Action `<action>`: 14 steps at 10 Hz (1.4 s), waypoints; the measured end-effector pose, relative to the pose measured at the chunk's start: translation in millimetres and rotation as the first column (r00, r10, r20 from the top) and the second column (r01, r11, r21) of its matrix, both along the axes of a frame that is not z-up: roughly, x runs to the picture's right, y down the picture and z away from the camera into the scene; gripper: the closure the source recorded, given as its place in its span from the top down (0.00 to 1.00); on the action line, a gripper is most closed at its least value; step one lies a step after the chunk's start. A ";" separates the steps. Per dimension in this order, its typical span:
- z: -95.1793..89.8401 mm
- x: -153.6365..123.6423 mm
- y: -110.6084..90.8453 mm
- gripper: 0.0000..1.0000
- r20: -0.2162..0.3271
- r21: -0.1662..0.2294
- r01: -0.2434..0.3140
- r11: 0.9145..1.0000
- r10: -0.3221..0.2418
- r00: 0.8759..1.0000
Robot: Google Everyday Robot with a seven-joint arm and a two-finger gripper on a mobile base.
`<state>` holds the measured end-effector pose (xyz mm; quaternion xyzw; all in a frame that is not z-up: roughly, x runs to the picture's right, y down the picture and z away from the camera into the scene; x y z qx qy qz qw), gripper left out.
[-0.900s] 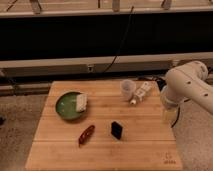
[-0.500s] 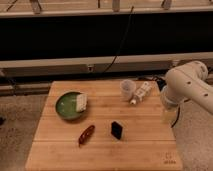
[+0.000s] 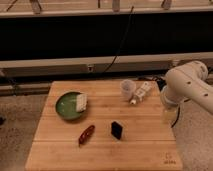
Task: Knock the eraser over
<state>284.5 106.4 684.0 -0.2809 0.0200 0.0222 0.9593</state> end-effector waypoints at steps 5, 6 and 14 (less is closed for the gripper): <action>0.0 0.0 0.1 0.80 0.000 0.000 0.000 1.000 0.000 1.000; 0.8 -0.6 1.8 0.80 -0.002 -0.001 0.001 1.000 -0.001 1.000; 32.3 -31.1 37.2 0.80 -0.012 -0.009 0.023 1.000 -0.023 1.000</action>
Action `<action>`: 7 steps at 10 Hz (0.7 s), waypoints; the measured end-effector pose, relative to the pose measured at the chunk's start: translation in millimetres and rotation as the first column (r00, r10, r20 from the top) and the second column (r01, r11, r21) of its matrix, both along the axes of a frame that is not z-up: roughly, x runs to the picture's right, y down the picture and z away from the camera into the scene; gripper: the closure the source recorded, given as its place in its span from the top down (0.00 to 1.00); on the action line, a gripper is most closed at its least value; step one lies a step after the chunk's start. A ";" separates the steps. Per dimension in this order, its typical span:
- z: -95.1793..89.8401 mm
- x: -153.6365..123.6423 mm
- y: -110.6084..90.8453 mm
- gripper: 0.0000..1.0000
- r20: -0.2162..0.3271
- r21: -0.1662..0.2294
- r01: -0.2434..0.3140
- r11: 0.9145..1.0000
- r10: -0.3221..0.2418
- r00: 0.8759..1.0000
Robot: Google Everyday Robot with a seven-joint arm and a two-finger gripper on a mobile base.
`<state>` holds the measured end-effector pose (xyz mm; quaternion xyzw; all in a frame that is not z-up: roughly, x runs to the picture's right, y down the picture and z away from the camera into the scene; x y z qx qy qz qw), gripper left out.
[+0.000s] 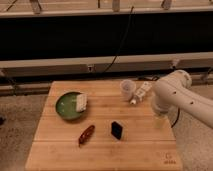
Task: Knock the eraser over
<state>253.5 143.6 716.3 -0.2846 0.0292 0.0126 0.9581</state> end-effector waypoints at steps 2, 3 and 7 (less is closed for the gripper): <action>8.1 -4.8 8.5 0.80 -0.002 -0.003 0.005 1.000 -0.005 1.000; 8.7 -5.5 9.3 0.80 -0.004 -0.004 0.003 1.000 -0.003 1.000; 17.0 -13.0 13.3 0.80 -0.012 -0.010 0.006 1.000 -0.006 1.000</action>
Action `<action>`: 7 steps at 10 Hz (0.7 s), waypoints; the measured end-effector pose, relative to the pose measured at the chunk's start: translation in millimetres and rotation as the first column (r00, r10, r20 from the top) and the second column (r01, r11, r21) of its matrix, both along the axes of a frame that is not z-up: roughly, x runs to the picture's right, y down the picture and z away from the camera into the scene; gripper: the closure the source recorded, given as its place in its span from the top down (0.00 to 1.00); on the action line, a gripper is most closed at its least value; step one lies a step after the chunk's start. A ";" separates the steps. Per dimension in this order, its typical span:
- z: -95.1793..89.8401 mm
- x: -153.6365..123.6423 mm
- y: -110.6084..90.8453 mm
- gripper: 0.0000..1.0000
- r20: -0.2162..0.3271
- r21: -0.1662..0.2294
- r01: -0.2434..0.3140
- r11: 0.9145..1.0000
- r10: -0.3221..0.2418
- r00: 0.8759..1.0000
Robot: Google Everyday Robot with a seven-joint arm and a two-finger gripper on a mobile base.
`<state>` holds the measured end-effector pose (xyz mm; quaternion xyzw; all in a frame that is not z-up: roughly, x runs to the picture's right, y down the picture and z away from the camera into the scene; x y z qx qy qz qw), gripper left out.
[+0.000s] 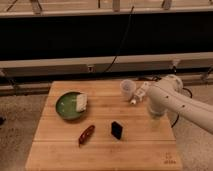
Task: Knock the eraser over
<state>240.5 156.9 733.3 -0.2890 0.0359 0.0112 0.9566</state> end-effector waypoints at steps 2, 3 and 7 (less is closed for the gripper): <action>5.5 -5.3 0.6 0.80 0.000 0.001 0.003 1.000 -0.003 1.000; 8.1 -6.0 1.1 0.80 -0.003 0.000 0.004 1.000 -0.004 1.000; 19.2 -16.8 3.7 0.80 -0.015 0.000 0.011 1.000 -0.011 1.000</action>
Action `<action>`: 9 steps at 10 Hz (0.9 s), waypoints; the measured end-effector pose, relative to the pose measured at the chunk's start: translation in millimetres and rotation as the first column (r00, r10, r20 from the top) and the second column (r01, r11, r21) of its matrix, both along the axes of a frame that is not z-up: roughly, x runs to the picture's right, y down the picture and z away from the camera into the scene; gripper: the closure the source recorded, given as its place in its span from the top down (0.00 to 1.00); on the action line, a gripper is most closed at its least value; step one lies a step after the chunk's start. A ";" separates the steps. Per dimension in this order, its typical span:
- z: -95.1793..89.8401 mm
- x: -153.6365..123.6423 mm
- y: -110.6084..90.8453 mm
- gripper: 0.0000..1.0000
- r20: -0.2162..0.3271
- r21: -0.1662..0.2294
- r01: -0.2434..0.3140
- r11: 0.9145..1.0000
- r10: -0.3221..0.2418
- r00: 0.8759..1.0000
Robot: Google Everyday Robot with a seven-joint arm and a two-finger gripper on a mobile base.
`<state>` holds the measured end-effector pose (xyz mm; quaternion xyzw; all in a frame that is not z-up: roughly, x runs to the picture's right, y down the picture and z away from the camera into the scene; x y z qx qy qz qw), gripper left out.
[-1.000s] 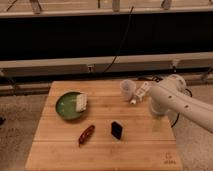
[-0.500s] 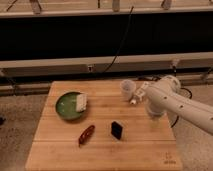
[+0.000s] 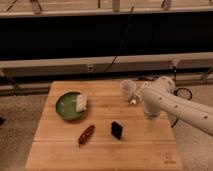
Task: Knock the eraser over
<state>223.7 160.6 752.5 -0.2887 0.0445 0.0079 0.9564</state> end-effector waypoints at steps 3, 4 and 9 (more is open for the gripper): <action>6.2 -6.3 -0.9 0.80 -0.009 0.003 0.003 1.000 -0.003 1.000; 7.6 -9.6 -0.2 0.80 -0.017 0.003 0.005 1.000 -0.005 1.000; 16.3 -31.1 -2.5 0.79 -0.033 0.011 0.018 1.000 -0.018 0.999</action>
